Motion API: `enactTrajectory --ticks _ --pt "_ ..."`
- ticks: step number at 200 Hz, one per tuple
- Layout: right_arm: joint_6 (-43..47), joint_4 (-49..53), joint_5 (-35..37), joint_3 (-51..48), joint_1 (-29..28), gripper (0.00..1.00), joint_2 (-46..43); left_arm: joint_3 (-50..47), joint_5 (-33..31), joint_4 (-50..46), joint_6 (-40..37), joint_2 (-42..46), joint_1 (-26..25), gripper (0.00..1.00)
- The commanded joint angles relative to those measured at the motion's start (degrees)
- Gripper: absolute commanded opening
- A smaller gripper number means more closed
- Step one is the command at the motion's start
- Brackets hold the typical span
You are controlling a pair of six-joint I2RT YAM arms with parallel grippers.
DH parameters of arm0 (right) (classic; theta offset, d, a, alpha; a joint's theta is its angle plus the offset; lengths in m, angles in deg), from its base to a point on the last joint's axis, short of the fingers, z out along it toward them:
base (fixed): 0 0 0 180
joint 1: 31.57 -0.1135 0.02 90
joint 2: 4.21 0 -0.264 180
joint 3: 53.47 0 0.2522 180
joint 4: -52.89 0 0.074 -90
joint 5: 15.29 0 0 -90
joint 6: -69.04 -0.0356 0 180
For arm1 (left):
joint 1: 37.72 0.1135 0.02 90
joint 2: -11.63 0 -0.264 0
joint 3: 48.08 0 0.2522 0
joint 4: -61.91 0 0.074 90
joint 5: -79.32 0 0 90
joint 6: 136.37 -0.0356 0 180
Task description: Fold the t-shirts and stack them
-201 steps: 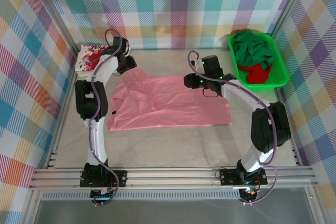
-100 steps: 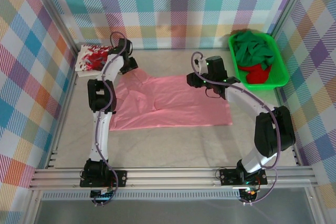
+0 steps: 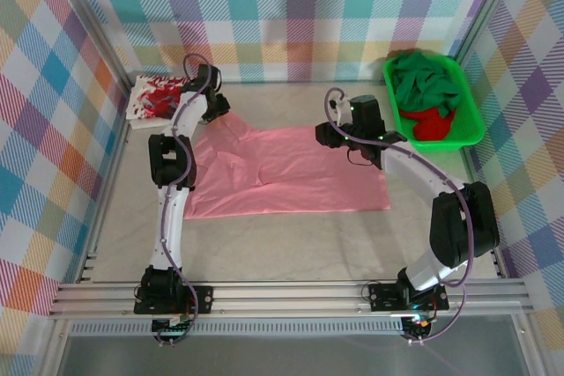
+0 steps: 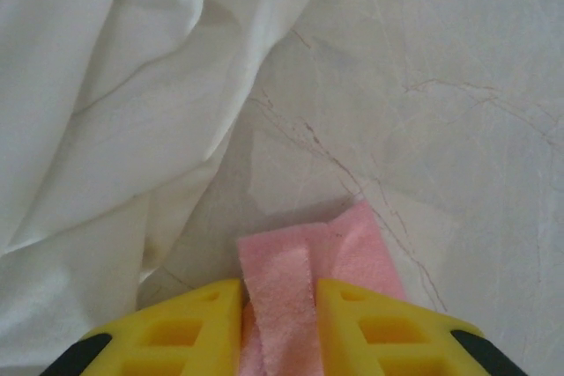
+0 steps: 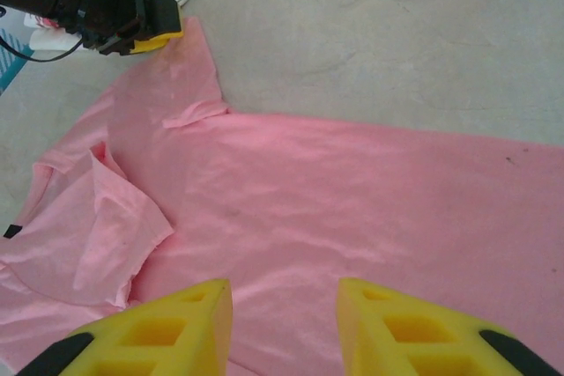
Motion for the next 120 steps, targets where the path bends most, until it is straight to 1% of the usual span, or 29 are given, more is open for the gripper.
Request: enactTrajectory --ticks 1,7,13,29,39,50,69,98,115,120 --pt "0.6 -1.7 -1.8 -0.6 0.2 0.36 -1.6 3.3 -0.8 0.5 -0.1 -1.0 0.3 0.31" --pt "0.7 -1.6 -1.8 -0.5 0.2 0.36 -1.6 4.0 -0.9 0.1 -0.3 -1.1 0.4 0.35" --pt "0.6 -1.6 -1.8 -0.6 0.2 0.36 -1.6 4.3 -1.1 0.1 -0.4 -1.2 0.3 0.36" --pt "0.7 -1.8 -2.0 -0.9 0.2 0.36 -1.9 4.5 -1.8 0.8 -0.8 -1.2 0.5 0.34" --pt "0.8 -1.8 -1.9 -1.1 0.2 0.36 -2.3 4.6 -1.8 1.2 -0.9 -1.4 0.5 0.31" --pt "1.0 -1.8 -1.9 -1.3 0.3 0.37 -2.6 4.7 -1.6 1.5 -0.9 -1.8 0.5 0.30" --pt "1.2 -2.0 -1.7 -1.8 0.2 0.37 -3.5 4.8 -0.8 1.9 -0.9 -2.7 0.6 0.38" --pt "1.5 -1.7 -1.5 -1.9 0.3 0.37 -3.9 4.9 -1.0 1.2 -0.5 -3.5 0.6 0.42" --pt "1.7 -1.8 -1.8 -2.1 0.2 0.37 -4.0 4.9 -0.4 1.7 -0.4 -4.0 0.6 0.35" --pt "1.7 -1.9 -1.8 -2.1 0.2 0.37 -4.1 4.9 -0.3 1.7 -0.4 -4.0 0.6 0.29"
